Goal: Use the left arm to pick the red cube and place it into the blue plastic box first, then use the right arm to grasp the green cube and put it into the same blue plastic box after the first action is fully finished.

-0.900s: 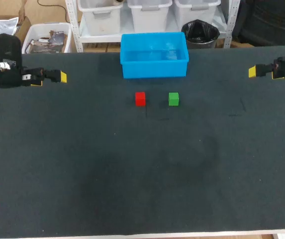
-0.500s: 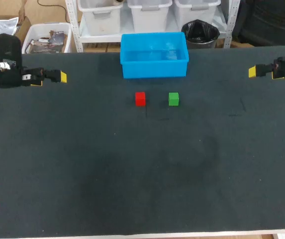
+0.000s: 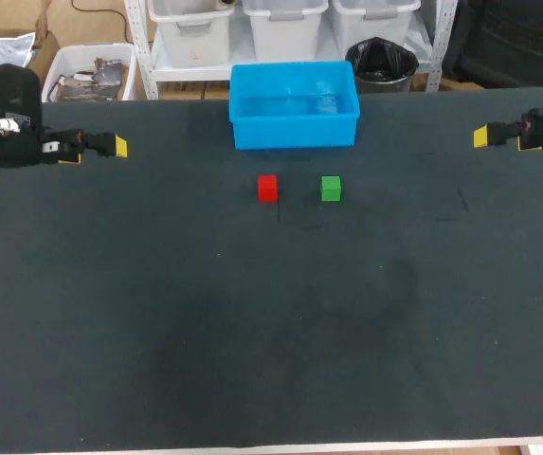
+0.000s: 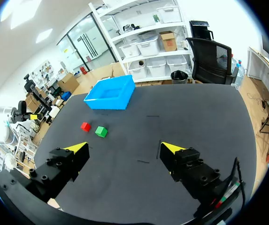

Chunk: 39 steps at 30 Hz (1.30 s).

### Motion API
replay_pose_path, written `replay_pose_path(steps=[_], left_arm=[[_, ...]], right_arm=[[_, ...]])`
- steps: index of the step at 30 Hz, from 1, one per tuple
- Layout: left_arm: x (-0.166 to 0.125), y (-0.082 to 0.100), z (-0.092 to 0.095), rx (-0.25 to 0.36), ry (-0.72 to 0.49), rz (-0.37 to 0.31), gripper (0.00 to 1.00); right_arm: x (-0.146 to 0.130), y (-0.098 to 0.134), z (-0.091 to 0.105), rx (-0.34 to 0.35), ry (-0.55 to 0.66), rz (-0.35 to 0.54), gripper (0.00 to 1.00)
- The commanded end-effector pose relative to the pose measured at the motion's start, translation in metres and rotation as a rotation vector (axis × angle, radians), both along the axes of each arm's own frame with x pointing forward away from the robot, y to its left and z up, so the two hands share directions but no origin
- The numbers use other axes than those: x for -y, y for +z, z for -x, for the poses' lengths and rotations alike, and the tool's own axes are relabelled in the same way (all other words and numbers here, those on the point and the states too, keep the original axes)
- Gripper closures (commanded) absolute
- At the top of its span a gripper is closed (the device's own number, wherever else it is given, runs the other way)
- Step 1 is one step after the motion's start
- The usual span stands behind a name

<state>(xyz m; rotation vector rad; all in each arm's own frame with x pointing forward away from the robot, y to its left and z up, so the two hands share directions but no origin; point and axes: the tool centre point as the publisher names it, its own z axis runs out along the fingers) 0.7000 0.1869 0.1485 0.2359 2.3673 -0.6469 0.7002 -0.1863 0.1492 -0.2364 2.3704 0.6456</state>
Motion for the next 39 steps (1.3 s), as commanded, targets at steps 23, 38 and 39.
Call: replay_pose_path(steps=[23, 38, 39], left_arm=[[0.127, -0.001, -0.025, -0.230, 0.285, -0.492, 0.00], [0.162, -0.009, -0.030, -0.346, 0.287, -0.464, 0.00], [0.162, -0.009, -0.030, -0.346, 0.287, -0.464, 0.00]], right_arm=[[0.000, 0.000, 0.000, -0.001, -0.001, 0.001, 0.00], [0.000, 0.000, 0.000, -0.001, -0.001, 0.001, 0.00], [0.000, 0.000, 0.000, -0.001, -0.001, 0.001, 0.00]])
